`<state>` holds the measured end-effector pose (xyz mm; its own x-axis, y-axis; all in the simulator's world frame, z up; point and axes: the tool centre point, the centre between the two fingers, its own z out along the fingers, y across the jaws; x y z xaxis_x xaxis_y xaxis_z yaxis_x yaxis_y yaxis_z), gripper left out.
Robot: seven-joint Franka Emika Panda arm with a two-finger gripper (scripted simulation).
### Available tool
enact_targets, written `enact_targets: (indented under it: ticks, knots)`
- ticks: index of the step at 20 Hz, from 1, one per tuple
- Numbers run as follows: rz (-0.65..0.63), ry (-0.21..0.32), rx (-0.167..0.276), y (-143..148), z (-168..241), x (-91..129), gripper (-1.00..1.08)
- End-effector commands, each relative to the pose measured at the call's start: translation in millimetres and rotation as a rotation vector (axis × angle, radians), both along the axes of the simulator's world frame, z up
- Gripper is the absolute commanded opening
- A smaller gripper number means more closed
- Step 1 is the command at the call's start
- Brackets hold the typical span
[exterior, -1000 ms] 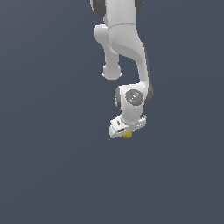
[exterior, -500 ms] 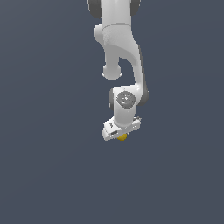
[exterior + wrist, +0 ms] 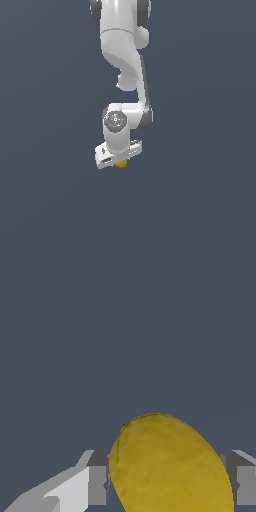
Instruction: Pick up the object and move it to a goal position.
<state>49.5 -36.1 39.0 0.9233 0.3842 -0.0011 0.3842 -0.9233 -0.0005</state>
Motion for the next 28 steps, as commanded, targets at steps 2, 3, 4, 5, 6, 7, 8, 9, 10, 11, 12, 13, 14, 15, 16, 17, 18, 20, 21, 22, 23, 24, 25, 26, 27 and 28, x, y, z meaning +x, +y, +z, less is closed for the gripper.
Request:
enact_targets:
  ticks: [2, 3, 4, 5, 6, 7, 8, 9, 10, 11, 12, 13, 14, 15, 16, 17, 18, 20, 21, 22, 23, 24, 25, 26, 27, 28]
  knots:
    - [0.000, -0.001, 0.000, -34.6, 3.8, 15.4, -1.00]
    - [0.000, -0.001, 0.000, -43.8, 4.6, 19.6, -1.00]
    - [0.001, -0.001, 0.000, -52.2, 5.6, 23.6, -1.00]
    - [0.001, -0.001, 0.000, -60.6, 6.3, 27.4, -1.00]
    - [0.001, -0.001, 0.000, -68.6, 7.1, 31.1, -1.00]
    - [0.001, -0.001, 0.000, -76.3, 7.8, 34.6, -1.00]
    - [0.001, -0.001, 0.000, -83.6, 8.5, 38.1, -1.00]
    - [0.001, -0.001, 0.000, -90.7, 9.1, 41.4, -1.00]
    - [0.001, -0.001, 0.000, -97.5, 9.7, 44.6, -1.00]
    - [0.001, -0.001, 0.000, -104.0, 10.3, 47.7, -1.00]
    - [0.001, -0.001, 0.000, -110.3, 10.9, 50.6, -1.00]
    - [0.001, -0.001, 0.000, -116.3, 11.4, 53.5, -1.00]
    - [0.001, -0.001, 0.000, -122.1, 12.0, 56.3, -1.00]
    - [0.001, -0.001, 0.000, -127.6, 12.5, 59.0, -1.00]
    - [0.001, -0.001, 0.000, -133.0, 13.0, 61.6, -1.00]
    - [0.001, -0.001, 0.000, -138.1, 13.4, 64.1, -1.00]
    - [0.001, -0.001, 0.000, -143.0, 13.9, 66.5, -1.00]
    - [0.001, -0.001, 0.000, -152.2, 14.7, 71.1, -1.00]
    - [0.001, -0.001, 0.000, -156.5, 15.1, 73.2, -1.00]
    - [0.001, -0.001, 0.000, -160.6, 15.5, 75.3, -1.00]
    - [0.001, -0.001, 0.000, -164.5, 15.8, 77.3, -1.00]
    - [0.001, -0.001, 0.000, -168.3, 16.1, 79.2, -1.00]
    - [0.001, -0.001, 0.000, -171.8, 16.5, 81.0, -1.00]
    - [0.001, -0.001, 0.000, -175.2, 16.8, 82.8, -1.00]
    - [0.001, -0.001, 0.000, -178.4, 17.1, 84.5, -1.00]
    - [0.001, -0.001, 0.000, -181.4, 17.3, 86.0, -1.00]
